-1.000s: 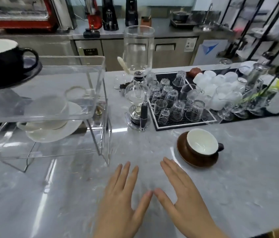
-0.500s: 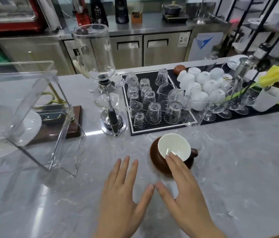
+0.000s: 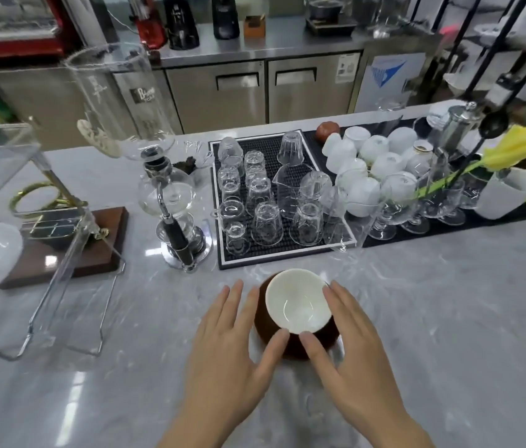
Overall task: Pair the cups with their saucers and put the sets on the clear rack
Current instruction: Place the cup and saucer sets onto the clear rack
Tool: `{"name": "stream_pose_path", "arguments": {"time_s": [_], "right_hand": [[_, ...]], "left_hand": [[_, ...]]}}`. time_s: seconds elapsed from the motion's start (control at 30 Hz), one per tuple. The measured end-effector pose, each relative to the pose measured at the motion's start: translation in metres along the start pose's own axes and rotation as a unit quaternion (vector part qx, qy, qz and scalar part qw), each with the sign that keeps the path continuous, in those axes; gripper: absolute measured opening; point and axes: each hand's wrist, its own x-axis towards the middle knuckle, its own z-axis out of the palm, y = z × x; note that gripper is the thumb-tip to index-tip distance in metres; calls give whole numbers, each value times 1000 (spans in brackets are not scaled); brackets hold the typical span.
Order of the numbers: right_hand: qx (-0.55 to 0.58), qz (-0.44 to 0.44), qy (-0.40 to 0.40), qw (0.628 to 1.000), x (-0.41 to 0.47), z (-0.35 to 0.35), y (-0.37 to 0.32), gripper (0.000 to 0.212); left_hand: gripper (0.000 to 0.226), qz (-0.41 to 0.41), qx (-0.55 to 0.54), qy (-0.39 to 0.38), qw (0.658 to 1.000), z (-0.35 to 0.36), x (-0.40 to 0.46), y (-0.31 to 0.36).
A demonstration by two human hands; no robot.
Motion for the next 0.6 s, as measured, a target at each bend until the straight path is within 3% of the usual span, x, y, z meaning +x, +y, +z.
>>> {"name": "stream_pose_path", "arguments": {"time_s": [0.4, 0.5, 0.6], "right_hand": [[66, 76, -44, 994, 41, -2, 44, 71], [151, 119, -42, 980, 46, 0, 54, 71], [233, 175, -56, 955, 49, 3, 59, 69]], "left_hand": [[83, -119, -53, -44, 990, 21, 32, -2], [81, -189, -136, -33, 972, 24, 35, -4], [83, -269, -242, -23, 932, 28, 37, -6]]}}
